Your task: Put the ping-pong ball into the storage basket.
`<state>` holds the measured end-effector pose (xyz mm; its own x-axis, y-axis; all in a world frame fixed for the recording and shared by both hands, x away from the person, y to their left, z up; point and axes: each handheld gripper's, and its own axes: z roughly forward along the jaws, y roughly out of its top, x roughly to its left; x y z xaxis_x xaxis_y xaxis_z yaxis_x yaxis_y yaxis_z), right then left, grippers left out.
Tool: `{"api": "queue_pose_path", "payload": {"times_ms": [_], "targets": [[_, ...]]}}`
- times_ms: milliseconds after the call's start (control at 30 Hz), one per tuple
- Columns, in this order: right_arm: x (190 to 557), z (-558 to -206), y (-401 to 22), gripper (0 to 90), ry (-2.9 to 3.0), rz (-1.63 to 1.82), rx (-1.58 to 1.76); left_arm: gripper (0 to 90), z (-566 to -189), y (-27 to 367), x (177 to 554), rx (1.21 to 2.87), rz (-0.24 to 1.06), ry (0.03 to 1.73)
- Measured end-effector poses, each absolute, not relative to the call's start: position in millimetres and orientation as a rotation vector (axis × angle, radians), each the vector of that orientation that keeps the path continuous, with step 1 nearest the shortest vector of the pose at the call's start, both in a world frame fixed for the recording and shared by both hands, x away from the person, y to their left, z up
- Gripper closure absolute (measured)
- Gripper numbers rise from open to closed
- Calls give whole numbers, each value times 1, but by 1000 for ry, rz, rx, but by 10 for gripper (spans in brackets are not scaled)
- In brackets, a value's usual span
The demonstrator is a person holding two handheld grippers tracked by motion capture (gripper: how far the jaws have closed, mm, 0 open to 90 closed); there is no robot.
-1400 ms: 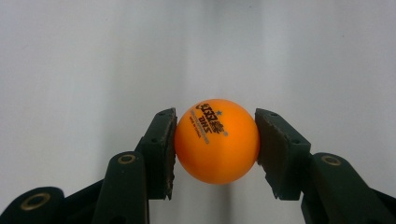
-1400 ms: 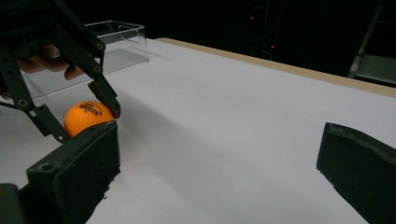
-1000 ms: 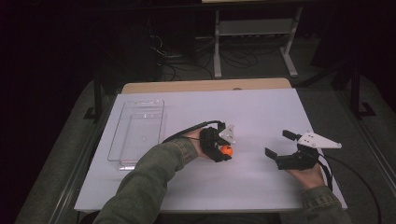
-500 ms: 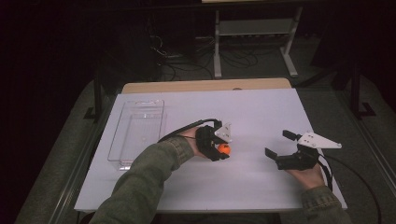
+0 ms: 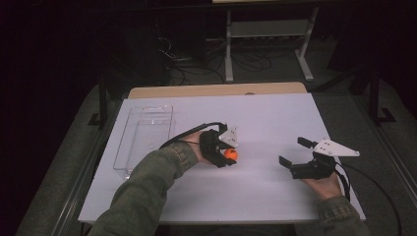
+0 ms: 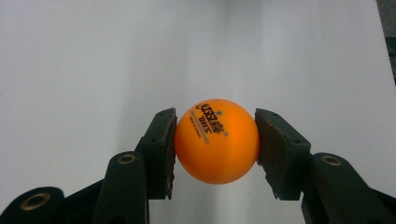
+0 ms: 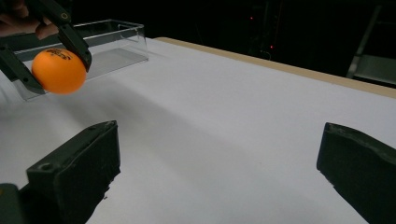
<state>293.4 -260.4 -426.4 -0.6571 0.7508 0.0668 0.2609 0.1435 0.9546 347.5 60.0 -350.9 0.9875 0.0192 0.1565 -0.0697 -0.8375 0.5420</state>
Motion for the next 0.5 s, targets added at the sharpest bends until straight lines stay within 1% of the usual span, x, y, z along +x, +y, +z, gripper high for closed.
{"api": "queue_pose_path", "payload": {"times_ms": [500], "targets": [[294,-427,-259,0,2007,1521,967,501,-331,83,343,2545,255,4]]}}
